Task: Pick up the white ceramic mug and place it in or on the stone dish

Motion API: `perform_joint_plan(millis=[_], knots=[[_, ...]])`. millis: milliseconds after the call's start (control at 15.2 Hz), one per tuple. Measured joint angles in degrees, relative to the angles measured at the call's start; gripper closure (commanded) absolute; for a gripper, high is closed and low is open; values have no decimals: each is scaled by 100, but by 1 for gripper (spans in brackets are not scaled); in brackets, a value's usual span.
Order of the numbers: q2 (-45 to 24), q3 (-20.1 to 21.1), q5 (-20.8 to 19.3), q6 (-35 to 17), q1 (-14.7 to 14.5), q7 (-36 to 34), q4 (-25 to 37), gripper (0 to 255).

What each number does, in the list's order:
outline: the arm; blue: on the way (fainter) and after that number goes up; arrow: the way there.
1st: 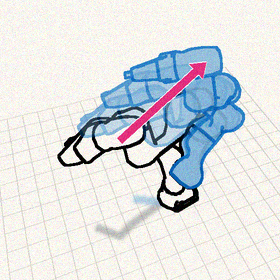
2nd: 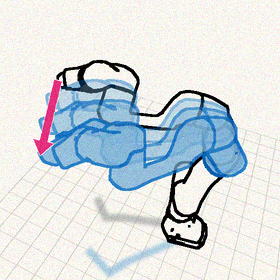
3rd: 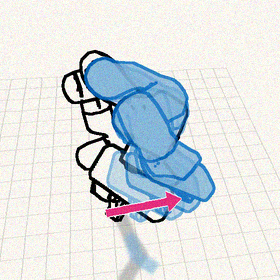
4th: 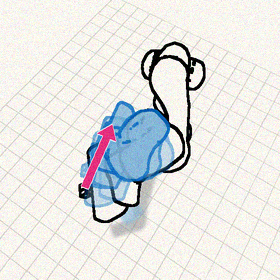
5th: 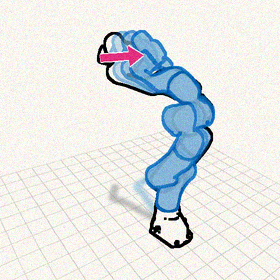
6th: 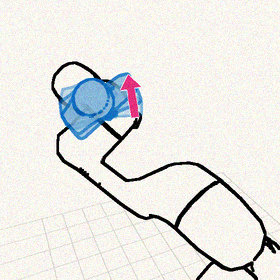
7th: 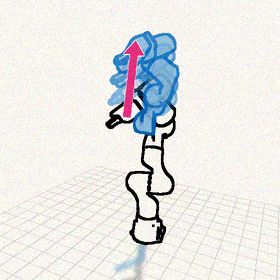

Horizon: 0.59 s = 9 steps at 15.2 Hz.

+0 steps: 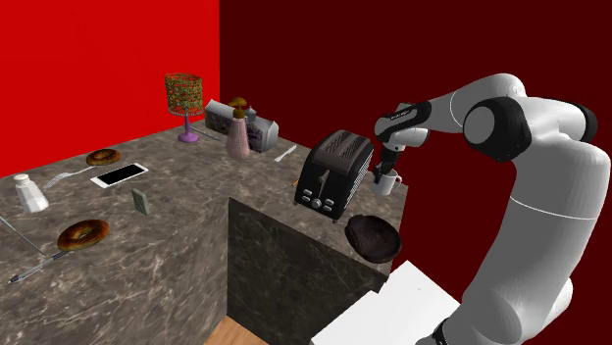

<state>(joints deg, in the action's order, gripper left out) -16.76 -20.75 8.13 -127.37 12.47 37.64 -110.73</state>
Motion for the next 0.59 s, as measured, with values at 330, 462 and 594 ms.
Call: perform_joint_plan(millis=[330, 462, 594], knots=[[1, 0, 0, 1, 0, 0, 0, 255], [1, 1, 0, 0, -1, 0, 0, 255], [57, -10, -29, 81, -9, -19, 26, 255]])
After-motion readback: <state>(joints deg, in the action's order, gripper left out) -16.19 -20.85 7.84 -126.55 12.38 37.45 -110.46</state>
